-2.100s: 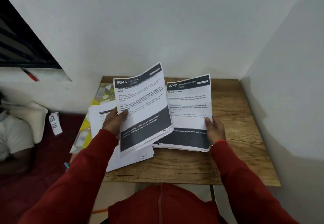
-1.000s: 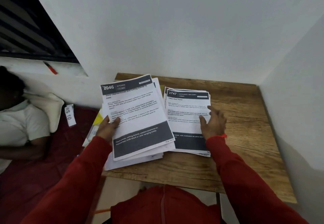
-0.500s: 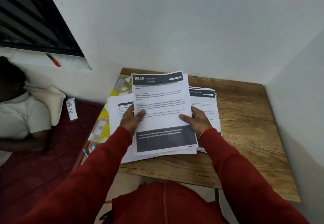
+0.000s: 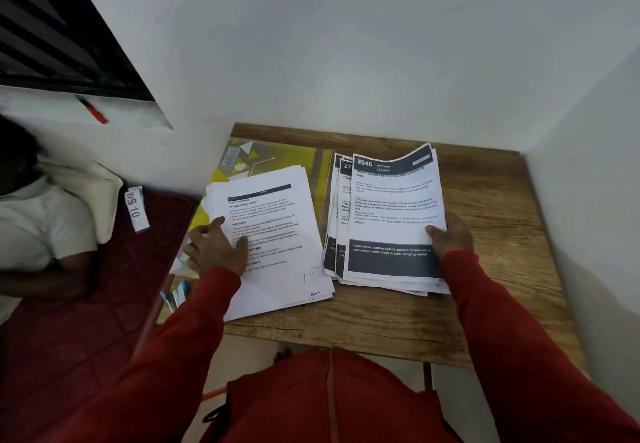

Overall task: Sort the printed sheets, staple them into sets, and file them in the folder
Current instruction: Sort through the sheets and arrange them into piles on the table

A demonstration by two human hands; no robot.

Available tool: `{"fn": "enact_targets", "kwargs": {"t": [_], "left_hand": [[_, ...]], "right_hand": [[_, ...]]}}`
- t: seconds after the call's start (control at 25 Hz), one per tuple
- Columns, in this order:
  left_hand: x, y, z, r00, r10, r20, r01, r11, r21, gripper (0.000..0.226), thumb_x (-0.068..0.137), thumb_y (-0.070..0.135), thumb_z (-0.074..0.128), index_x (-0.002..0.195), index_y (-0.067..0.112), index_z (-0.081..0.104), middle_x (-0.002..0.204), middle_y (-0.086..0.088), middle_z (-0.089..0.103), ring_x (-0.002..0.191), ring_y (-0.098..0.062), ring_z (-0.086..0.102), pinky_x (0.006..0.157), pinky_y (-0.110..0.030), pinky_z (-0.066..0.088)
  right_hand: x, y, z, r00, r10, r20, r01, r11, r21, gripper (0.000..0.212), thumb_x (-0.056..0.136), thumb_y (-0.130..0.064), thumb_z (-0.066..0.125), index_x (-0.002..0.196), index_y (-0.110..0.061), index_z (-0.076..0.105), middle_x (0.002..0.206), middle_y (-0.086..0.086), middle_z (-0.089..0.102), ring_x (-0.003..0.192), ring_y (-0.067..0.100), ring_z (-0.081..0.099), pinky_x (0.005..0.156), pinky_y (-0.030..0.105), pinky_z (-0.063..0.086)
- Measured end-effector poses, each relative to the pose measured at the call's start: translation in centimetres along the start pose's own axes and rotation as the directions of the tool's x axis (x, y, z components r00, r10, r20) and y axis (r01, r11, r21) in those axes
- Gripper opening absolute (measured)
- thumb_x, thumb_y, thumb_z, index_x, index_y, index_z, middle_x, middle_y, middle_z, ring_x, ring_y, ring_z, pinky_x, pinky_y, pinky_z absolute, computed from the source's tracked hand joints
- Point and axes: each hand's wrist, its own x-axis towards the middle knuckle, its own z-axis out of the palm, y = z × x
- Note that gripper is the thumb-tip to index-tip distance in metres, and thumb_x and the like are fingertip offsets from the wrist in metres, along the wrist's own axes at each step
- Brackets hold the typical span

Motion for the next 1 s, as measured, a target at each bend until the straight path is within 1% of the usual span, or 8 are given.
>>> {"fn": "enact_targets", "kwargs": {"t": [0.24,0.44,0.64,0.76,0.8,0.88,0.96,1.0], "left_hand": [[-0.4,-0.5,0.4,0.995,-0.086,0.058,0.082,0.994,0.075,0.076,0.079,0.042,0.072,0.142,0.025,0.034,0.145,-0.016,0.025,0.131,-0.043,0.025,0.109,-0.056,0.021],[0.2,0.2,-0.1,0.98,-0.172,0.098,0.168,0.985,0.048,0.091,0.075,0.042,0.078,0.146,0.021,0.025,0.145,-0.024,0.028,0.134,-0.044,0.026,0.11,-0.055,0.022],[2.1,0.0,0.1,0.949,-0.291,0.117,0.303,0.948,-0.101,0.078,0.07,0.043,0.081,0.133,0.02,0.041,0.14,-0.019,0.043,0.135,-0.039,0.031,0.112,-0.049,0.02],[2.8,-0.4,-0.1,0.956,-0.245,0.159,0.279,0.926,-0.254,0.074,0.056,0.04,0.086,0.121,0.02,0.055,0.124,-0.012,0.063,0.116,-0.034,0.056,0.105,-0.045,0.039],[2.5,-0.1,-0.4,0.966,-0.208,0.152,0.246,0.922,-0.298,0.066,0.06,0.031,0.086,0.118,0.015,0.059,0.119,-0.013,0.066,0.109,-0.033,0.06,0.1,-0.043,0.045],[1.6,0.8,-0.9,0.987,-0.128,0.096,0.153,0.929,-0.338,0.045,0.075,0.013,0.078,0.115,0.005,0.06,0.114,-0.014,0.067,0.102,-0.031,0.063,0.093,-0.036,0.047],[0.6,1.8,-1.5,0.998,-0.047,0.052,0.063,0.919,-0.388,0.035,0.081,0.005,0.069,0.115,0.005,0.056,0.107,-0.012,0.064,0.094,-0.026,0.061,0.083,-0.03,0.045],[0.2,2.0,-2.0,0.999,-0.002,0.044,0.02,0.908,-0.417,0.033,0.082,0.002,0.067,0.113,0.006,0.056,0.104,-0.012,0.063,0.088,-0.025,0.06,0.078,-0.028,0.045]], "right_hand": [[0.2,-0.5,-1.1,0.997,0.029,-0.066,-0.029,1.0,0.005,0.031,0.093,-0.004,0.054,0.123,-0.009,0.06,0.121,0.013,0.064,0.109,0.031,0.059,0.083,0.027,0.04],[1.3,1.6,-4.8,0.991,0.05,-0.124,-0.055,0.998,-0.044,0.034,0.09,-0.003,0.059,0.124,-0.006,0.06,0.124,0.016,0.063,0.113,0.037,0.058,0.092,0.036,0.044],[1.6,3.1,-6.4,0.983,0.09,-0.158,-0.095,0.995,-0.023,0.04,0.084,-0.008,0.067,0.123,-0.01,0.058,0.125,0.018,0.062,0.112,0.038,0.058,0.097,0.043,0.045],[1.5,2.9,-6.1,0.961,0.088,-0.263,-0.153,0.959,-0.238,0.059,0.081,-0.028,0.071,0.134,-0.021,0.045,0.141,0.017,0.046,0.127,0.043,0.041,0.104,0.057,0.032],[1.2,2.3,-5.5,0.947,0.053,-0.316,-0.149,0.946,-0.287,0.063,0.082,-0.028,0.07,0.137,-0.023,0.041,0.144,0.016,0.04,0.129,0.044,0.035,0.104,0.059,0.027],[0.0,0.8,-3.8,0.934,-0.131,-0.332,0.016,0.945,-0.328,0.061,0.083,-0.024,0.068,0.139,-0.023,0.042,0.143,0.015,0.04,0.128,0.043,0.033,0.102,0.056,0.027],[-1.8,-0.8,-1.0,0.897,-0.39,-0.207,0.314,0.893,-0.321,0.055,0.085,-0.022,0.066,0.137,-0.019,0.047,0.135,0.013,0.048,0.121,0.037,0.041,0.098,0.05,0.033],[-2.9,-1.6,0.5,0.865,-0.491,-0.104,0.456,0.856,-0.243,0.052,0.087,-0.022,0.065,0.136,-0.017,0.049,0.13,0.011,0.052,0.116,0.032,0.045,0.096,0.047,0.038]]}}
